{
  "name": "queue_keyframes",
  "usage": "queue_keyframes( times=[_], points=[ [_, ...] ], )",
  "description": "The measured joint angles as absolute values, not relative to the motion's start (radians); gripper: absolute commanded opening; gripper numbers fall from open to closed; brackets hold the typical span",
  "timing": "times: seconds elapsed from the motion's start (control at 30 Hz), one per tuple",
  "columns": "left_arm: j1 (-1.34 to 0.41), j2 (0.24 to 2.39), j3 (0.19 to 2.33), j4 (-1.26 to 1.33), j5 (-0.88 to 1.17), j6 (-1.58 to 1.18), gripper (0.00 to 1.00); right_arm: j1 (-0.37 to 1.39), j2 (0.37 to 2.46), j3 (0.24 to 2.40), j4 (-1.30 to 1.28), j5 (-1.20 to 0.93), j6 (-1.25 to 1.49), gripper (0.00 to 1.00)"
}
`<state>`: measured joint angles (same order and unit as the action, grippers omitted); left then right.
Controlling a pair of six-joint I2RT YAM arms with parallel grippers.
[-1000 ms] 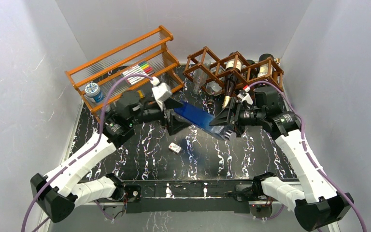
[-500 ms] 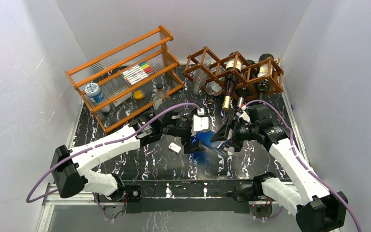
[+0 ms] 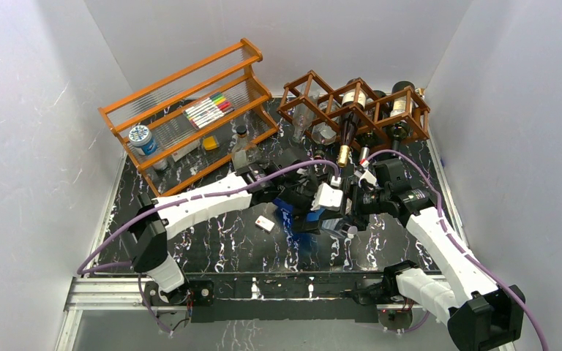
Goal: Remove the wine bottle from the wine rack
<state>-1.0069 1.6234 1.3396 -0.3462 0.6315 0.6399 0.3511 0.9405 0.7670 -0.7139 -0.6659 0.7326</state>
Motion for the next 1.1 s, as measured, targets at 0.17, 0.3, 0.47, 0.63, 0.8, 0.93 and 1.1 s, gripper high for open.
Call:
queue_keyframes(
  times=[0.17, 0.3, 0.47, 0.63, 0.8, 0.93, 1.1],
  points=[
    [-1.042, 1.631, 1.340, -0.373, 0.612, 0.661, 0.92, 0.351, 0.941, 0.769, -0.731, -0.659, 0.722, 0.00],
    [-1.079, 1.642, 1.340, -0.359, 0.553, 0.661, 0.94, 0.351, 0.941, 0.770, -0.734, -0.660, 0.719, 0.01],
    [-1.097, 1.662, 1.340, -0.335, 0.507, 0.653, 0.80, 0.351, 0.941, 0.770, -0.733, -0.657, 0.718, 0.13],
    [-1.094, 1.661, 1.339, -0.315, 0.488, 0.644, 0.42, 0.349, 0.937, 0.770, -0.731, -0.656, 0.716, 0.42],
    [-1.098, 1.632, 1.291, -0.255, 0.466, 0.637, 0.32, 0.348, 0.930, 0.780, -0.742, -0.645, 0.692, 0.87],
    [-1.100, 1.574, 1.215, -0.188, 0.424, 0.603, 0.26, 0.351, 0.924, 0.846, -0.763, -0.638, 0.675, 0.98],
    [-1.093, 1.470, 1.144, -0.101, 0.353, 0.549, 0.21, 0.354, 0.915, 1.002, -0.788, -0.605, 0.665, 0.98]
  ],
)
